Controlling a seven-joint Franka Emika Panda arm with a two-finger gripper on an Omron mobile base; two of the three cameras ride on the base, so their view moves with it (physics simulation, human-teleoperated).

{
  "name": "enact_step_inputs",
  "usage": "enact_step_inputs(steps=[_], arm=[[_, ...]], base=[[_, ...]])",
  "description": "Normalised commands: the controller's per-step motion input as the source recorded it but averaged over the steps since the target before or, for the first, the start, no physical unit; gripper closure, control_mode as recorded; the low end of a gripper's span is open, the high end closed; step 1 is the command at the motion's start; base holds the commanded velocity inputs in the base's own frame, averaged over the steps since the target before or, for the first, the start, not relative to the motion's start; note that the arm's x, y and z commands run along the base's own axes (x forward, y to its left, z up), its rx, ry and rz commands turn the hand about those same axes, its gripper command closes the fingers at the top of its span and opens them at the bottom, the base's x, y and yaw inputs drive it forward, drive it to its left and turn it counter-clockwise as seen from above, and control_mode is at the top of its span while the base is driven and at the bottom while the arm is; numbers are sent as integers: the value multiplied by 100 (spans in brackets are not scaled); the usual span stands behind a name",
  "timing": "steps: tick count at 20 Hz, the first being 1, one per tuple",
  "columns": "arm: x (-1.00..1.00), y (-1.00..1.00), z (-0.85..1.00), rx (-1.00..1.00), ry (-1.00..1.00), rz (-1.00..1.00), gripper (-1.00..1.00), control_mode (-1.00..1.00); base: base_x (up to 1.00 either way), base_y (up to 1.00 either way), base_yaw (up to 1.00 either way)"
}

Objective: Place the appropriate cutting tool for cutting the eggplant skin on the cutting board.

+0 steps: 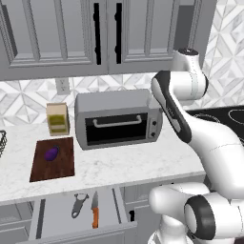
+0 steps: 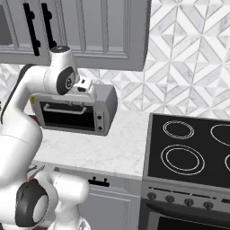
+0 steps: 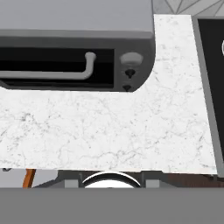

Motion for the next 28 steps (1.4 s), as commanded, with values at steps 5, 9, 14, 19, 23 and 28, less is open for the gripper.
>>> enact_step_inputs(steps=[5, 9, 14, 19, 23, 28], arm=[[-44, 0, -1, 0, -3, 2, -100, -100], [-100, 54, -38, 2, -16, 10, -100, -100], [-74, 98, -47, 3, -6, 2, -100, -100], [-24, 100, -38, 2, 0, 0, -100, -100], [-12, 100, -50, 2, 0, 0, -100, -100], [0, 95, -31, 1, 4, 0, -100, -100]], base=[[0, 0, 0], [0, 0, 0], [0, 0, 0], [0, 0, 0], [0, 0, 0], [0, 0, 0]])
